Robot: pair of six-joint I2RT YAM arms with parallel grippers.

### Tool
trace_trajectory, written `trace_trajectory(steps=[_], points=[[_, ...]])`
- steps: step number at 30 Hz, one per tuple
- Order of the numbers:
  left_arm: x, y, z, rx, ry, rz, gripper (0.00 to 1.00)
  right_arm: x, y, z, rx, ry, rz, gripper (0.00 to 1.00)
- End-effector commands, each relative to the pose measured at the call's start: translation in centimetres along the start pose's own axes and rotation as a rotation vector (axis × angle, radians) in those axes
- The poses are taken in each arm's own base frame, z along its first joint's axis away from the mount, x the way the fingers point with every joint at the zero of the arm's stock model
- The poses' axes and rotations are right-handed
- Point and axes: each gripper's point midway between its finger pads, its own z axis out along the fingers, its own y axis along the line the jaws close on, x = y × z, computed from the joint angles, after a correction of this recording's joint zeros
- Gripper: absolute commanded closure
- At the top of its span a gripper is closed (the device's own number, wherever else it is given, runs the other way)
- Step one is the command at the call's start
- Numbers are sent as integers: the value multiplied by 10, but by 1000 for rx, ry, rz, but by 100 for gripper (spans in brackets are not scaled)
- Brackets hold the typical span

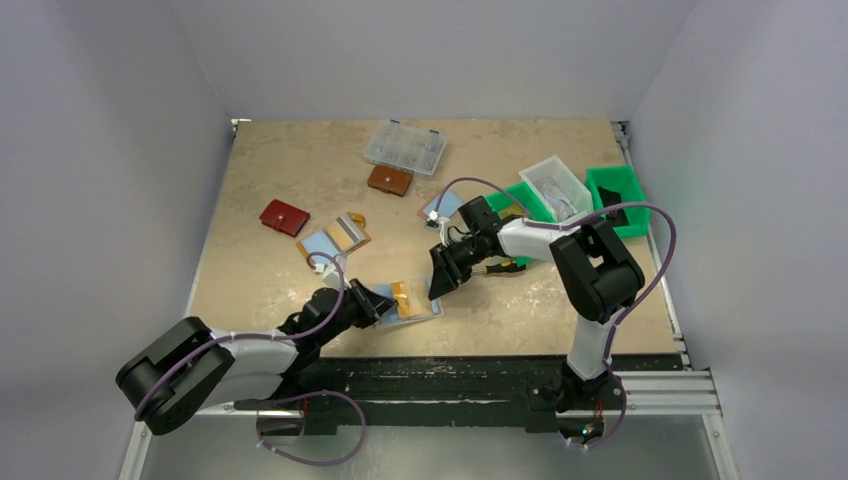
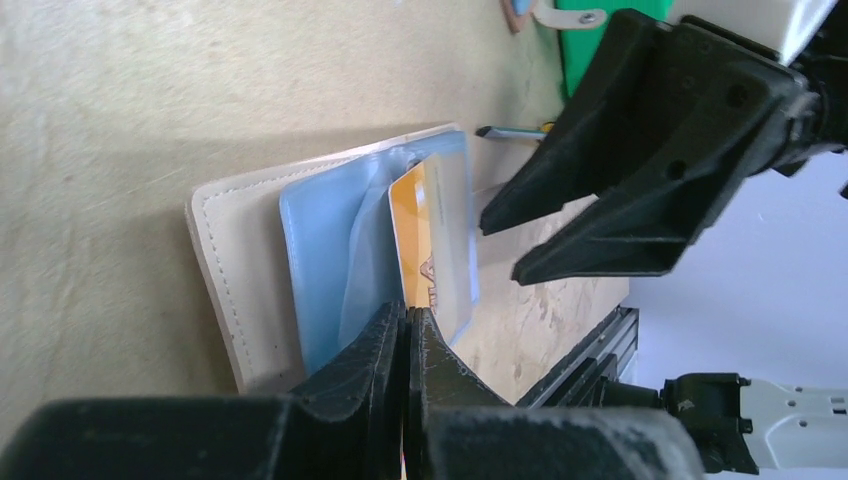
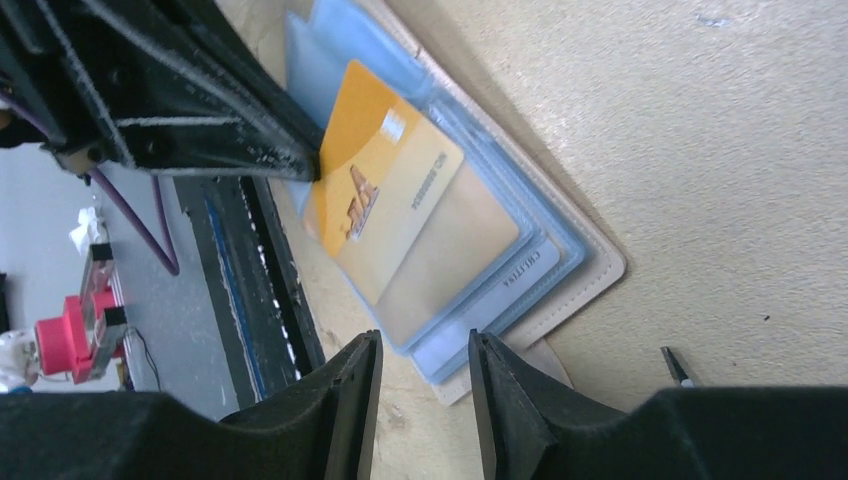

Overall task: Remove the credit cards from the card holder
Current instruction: Remove the credit card from the card holder.

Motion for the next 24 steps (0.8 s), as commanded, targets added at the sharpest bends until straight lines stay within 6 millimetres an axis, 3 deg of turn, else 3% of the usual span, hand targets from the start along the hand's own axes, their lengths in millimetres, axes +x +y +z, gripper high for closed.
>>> trace_trajectory(steps=[1, 6, 11, 18, 24], points=[[-4, 14, 0, -58, -34, -70, 100, -13, 18, -13, -43, -18, -128, 53], [6, 25, 9, -132, 21, -90, 100, -7, 19, -8, -67, 2, -123, 53], [11, 17, 17, -90, 48, -79, 100, -2, 14, -1, -39, 26, -118, 54], [9, 1, 29, -38, 68, -54, 100, 6, -9, 8, 81, 64, -69, 55], [6, -8, 31, -1, 57, -62, 100, 4, -9, 7, 93, 62, -73, 55]])
